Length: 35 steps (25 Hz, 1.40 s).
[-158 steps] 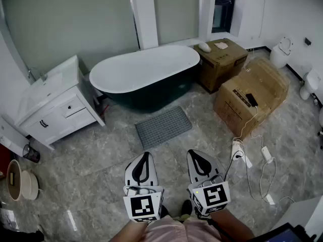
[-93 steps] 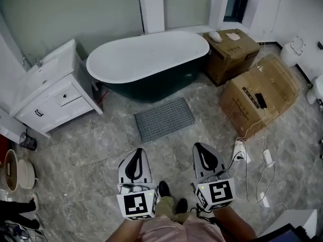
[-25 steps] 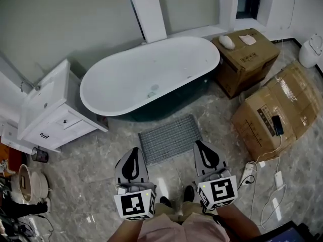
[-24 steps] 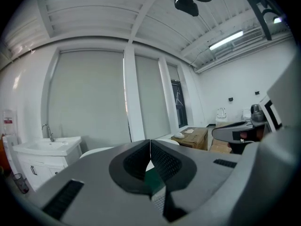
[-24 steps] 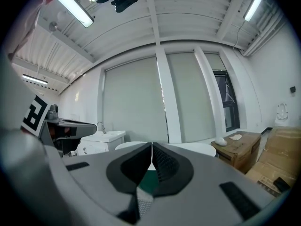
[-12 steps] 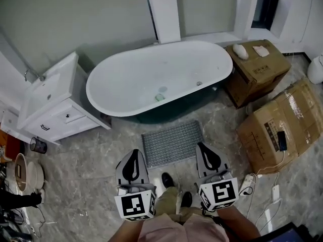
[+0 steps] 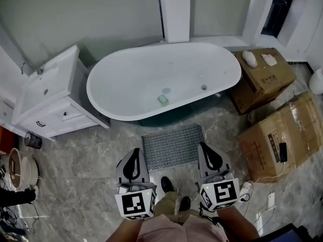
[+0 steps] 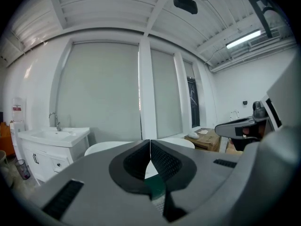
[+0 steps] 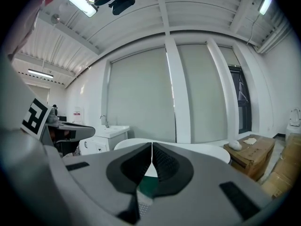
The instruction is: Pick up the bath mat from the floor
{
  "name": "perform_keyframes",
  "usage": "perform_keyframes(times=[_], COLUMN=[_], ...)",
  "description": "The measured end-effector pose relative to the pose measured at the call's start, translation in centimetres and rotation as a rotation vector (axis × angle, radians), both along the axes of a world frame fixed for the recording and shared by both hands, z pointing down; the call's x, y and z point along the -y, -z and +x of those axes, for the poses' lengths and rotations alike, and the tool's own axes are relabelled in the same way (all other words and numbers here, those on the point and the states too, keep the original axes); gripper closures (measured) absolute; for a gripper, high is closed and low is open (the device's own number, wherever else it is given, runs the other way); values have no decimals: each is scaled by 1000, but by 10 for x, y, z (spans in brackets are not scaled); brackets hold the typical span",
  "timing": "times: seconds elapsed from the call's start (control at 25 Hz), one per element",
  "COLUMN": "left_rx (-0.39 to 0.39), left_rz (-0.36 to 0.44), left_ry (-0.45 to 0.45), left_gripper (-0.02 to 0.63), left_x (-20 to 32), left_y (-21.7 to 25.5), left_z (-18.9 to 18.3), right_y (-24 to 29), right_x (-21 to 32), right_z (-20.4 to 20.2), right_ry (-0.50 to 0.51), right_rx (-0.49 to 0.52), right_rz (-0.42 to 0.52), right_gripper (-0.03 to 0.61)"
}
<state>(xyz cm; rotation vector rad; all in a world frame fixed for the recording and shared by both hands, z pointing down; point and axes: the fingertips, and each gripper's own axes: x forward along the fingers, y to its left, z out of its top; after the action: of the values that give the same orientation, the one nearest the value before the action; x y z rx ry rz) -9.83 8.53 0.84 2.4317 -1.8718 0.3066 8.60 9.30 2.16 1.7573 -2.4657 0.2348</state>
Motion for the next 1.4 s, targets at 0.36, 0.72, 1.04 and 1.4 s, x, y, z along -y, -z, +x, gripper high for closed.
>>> perform_keyframes(times=[0.36,0.72,1.04,1.4], left_rx=[-35,-51,-38,-5], left_rz=[28,8,-18,-35], left_ry=[21,9,41,94], left_gripper=[588,588,588,588], left_x=[62,95,121,143], left_y=[1,-3,-9,-11], left_z=[-43,-49,-37,-16], right_y=[10,12,9,8], right_x=[63,91,120,155], right_z=[-46,-41,-21,13], right_ry=[32,9,15,42], right_rx=[-43,-77,-68,-45], right_rz=[31,15,8,5], right_gripper=[561,561,561,561])
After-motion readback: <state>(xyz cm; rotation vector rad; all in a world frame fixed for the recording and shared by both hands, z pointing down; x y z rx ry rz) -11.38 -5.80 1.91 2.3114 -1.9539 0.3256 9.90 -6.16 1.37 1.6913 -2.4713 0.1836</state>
